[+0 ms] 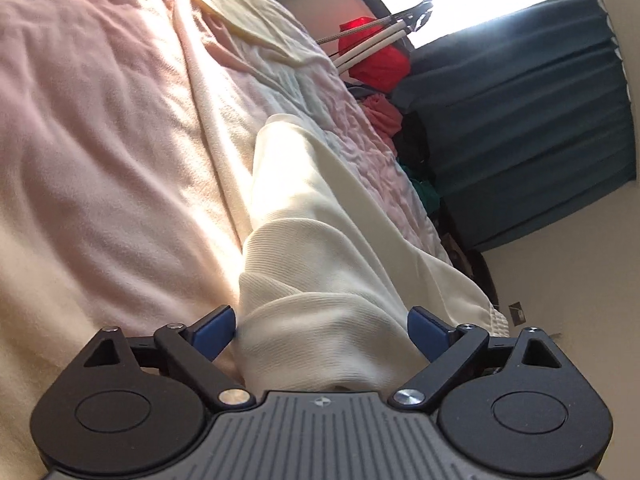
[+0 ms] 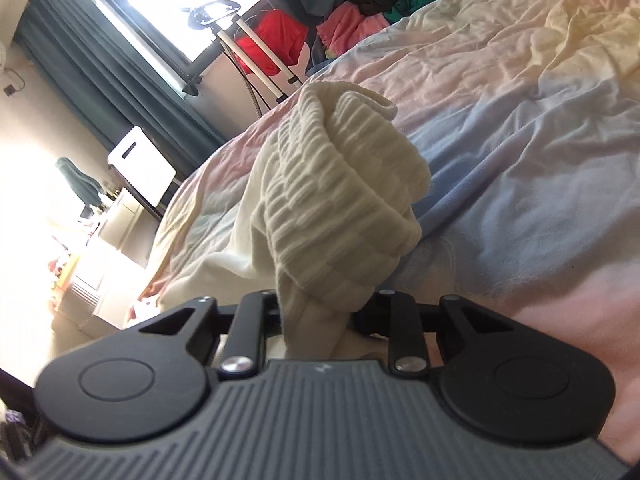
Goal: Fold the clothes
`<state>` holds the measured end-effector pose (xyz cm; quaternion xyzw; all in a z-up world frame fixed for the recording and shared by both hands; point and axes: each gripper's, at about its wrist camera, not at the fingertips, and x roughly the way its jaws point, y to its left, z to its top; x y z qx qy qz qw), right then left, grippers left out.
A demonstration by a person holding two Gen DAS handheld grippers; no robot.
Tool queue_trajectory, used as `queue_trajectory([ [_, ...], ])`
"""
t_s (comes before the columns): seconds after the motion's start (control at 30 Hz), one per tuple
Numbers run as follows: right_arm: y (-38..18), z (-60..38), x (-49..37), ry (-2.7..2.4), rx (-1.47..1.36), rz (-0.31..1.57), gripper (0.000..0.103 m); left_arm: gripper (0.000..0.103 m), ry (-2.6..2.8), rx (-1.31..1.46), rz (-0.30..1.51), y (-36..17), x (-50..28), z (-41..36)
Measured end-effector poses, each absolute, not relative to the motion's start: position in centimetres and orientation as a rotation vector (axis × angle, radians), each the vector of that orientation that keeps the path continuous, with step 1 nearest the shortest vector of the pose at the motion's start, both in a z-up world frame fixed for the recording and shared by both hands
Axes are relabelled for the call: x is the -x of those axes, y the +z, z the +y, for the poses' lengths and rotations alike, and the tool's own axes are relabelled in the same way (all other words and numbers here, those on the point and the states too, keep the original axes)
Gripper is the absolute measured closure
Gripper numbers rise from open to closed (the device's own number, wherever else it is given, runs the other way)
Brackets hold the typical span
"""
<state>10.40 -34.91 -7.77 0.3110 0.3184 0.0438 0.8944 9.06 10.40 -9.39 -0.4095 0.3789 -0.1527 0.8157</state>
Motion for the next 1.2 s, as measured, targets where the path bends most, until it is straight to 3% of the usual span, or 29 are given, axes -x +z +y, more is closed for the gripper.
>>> queue_trajectory([
  [0.23, -7.5, -33.8, -10.2, 0.072, -0.59, 0.658, 0.075, 0.02, -0.331, 0.912, 0.871, -10.8, -10.2, 10.7],
  [0.5, -7.3, -33.9, -9.7, 0.085, -0.618, 0.652, 0.075, 0.043, -0.306, 0.802, 0.849, -10.3, -10.0, 9.9],
  [0.8, -7.1, -34.1, -9.2, 0.099, -0.65, 0.645, 0.075, 0.054, -0.313, 0.798, 0.762, -8.4, -8.7, 10.1],
  [1.0, -5.7, -35.7, -7.9, 0.152, -0.753, 0.618, 0.075, 0.056, -0.356, 0.848, 0.671, -4.7, -8.6, 10.3],
  [1.2, -1.8, -40.9, -7.4, 0.142, -0.903, 0.567, 0.075, 0.058, -0.424, 0.861, 0.657, 1.1, -11.7, 5.4],
])
